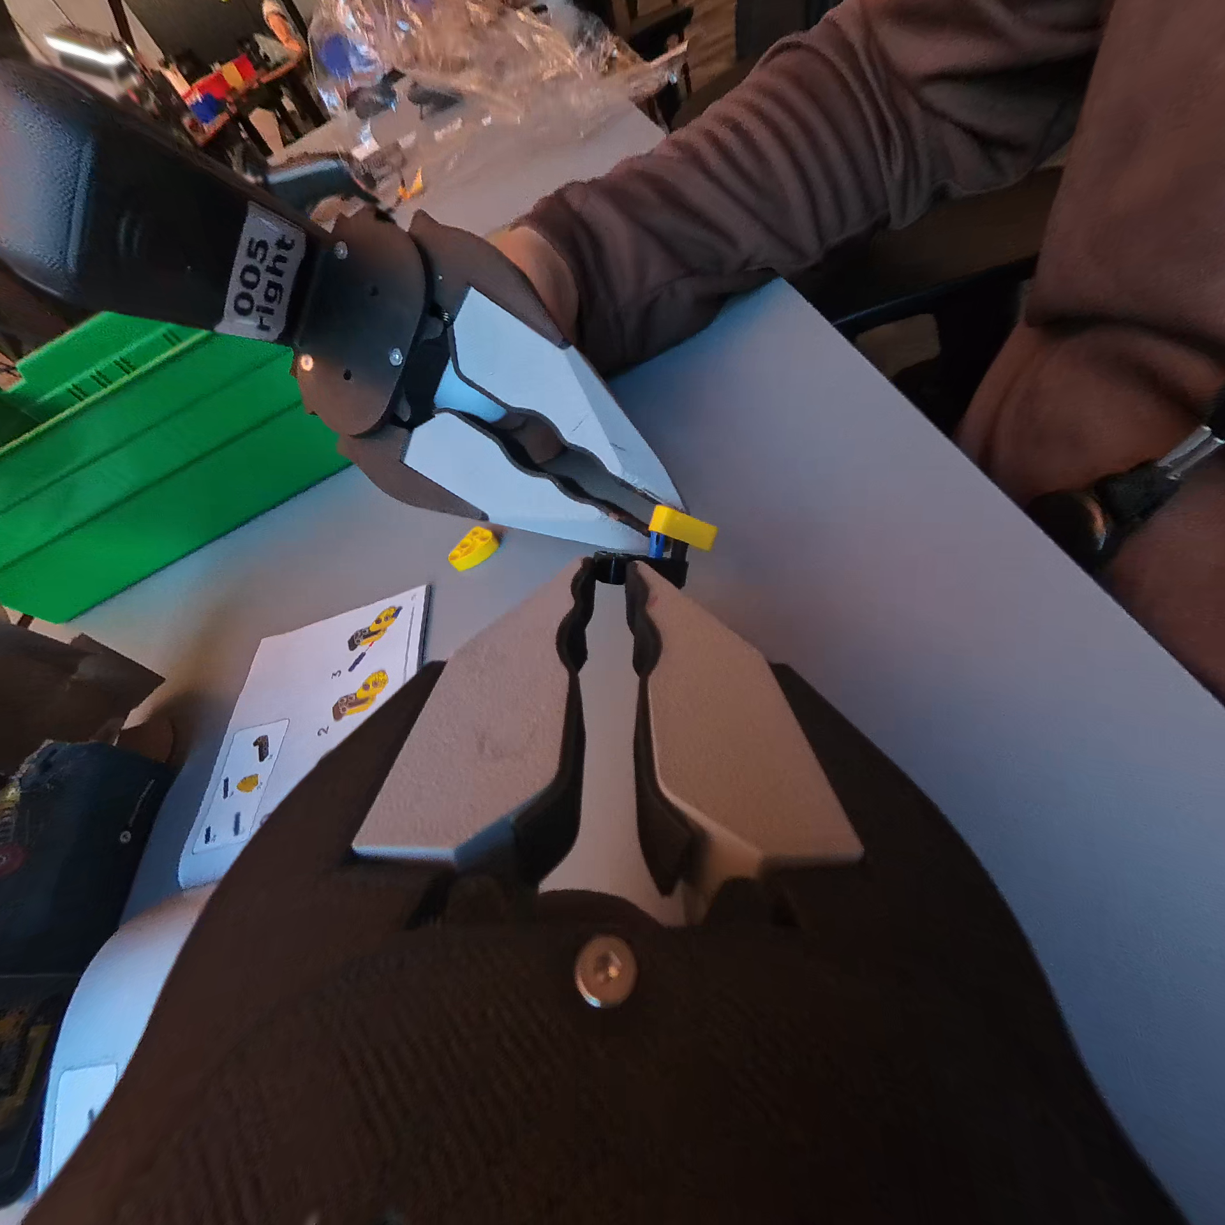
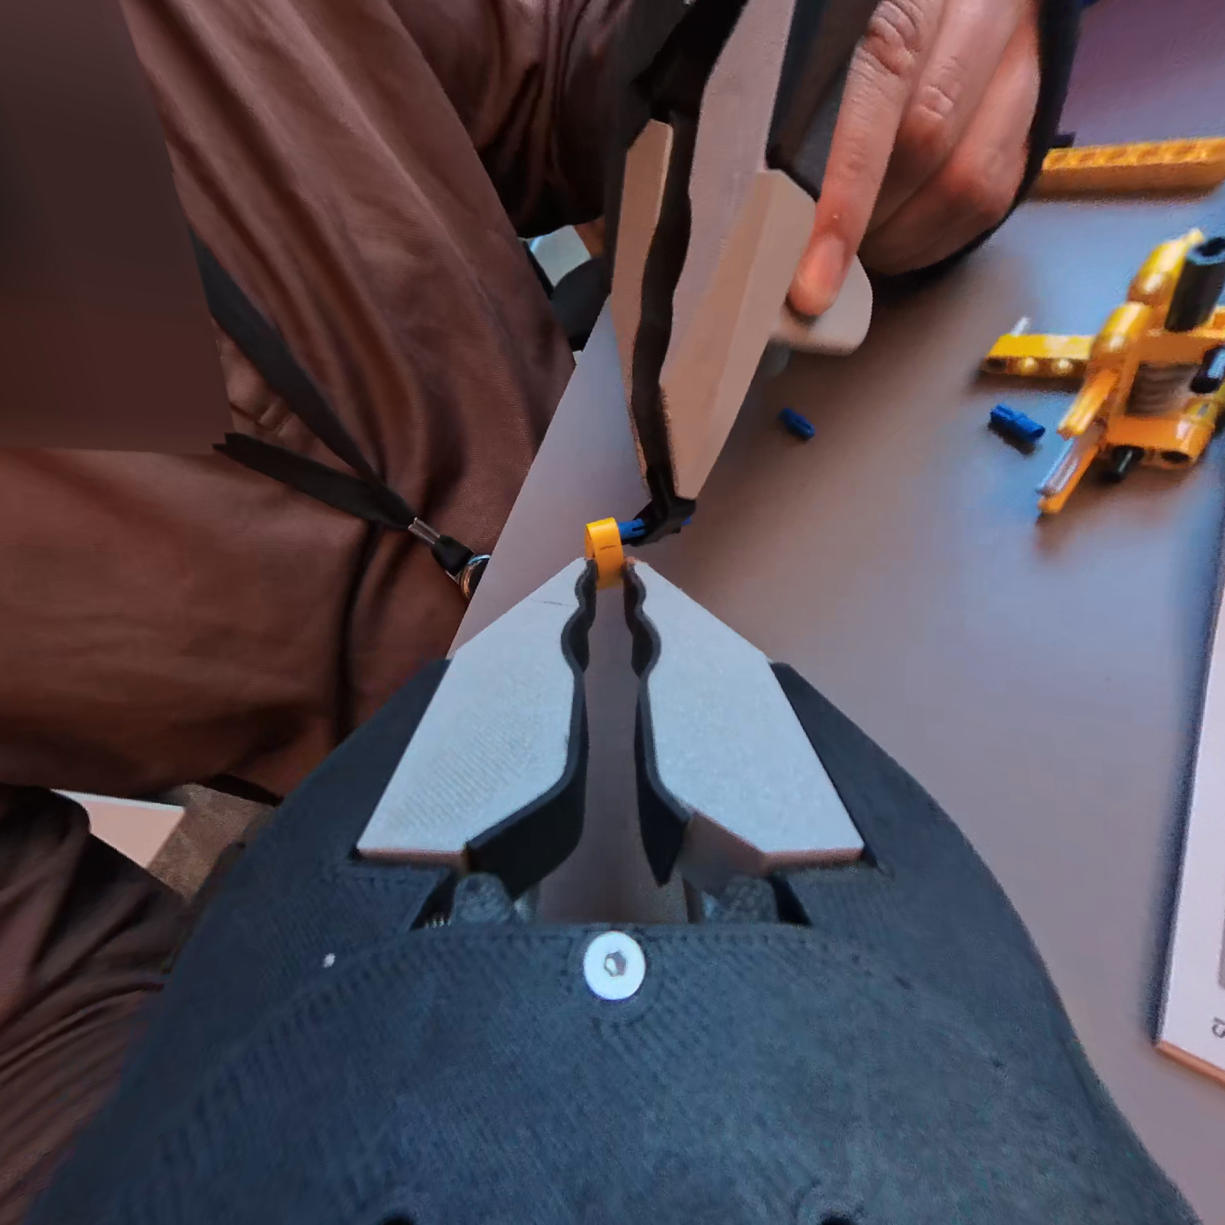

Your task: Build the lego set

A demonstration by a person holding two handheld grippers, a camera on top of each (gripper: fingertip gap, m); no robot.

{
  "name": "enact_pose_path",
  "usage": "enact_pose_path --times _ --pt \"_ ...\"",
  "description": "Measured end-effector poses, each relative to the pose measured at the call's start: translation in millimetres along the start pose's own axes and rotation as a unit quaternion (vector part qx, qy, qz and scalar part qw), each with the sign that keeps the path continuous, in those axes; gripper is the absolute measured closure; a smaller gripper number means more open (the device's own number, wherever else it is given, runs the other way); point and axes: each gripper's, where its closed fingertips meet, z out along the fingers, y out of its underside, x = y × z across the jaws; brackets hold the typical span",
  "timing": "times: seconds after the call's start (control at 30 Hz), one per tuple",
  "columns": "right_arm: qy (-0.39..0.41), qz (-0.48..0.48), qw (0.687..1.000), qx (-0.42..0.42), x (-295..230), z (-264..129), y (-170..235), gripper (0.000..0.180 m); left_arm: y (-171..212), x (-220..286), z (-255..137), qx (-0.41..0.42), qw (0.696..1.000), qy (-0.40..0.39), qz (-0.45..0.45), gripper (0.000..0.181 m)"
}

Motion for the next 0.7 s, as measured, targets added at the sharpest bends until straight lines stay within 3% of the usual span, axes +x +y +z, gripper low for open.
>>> enact_pose_path --times 0.3,0.43,0.7 --pt "-0.024 -0.013 0.999 0.019 -8.2 -0.6 -5.7 0.175 -10.1 3.0 -3.5 0.035 0.999 0.0 0.015 0.175" --pt "0.002 -0.012 1.0 0.014 -0.1 -0.2 -4.2 0.18 -22.0 10.7 -0.4 0.062 0.998 0.012 0.013 0.175" --pt "0.047 0.007 0.999 0.021 13.7 -14.9 -0.9 0.18 12.4 0.6 1.7 -0.038 0.998 -0.019 0.05 0.176"
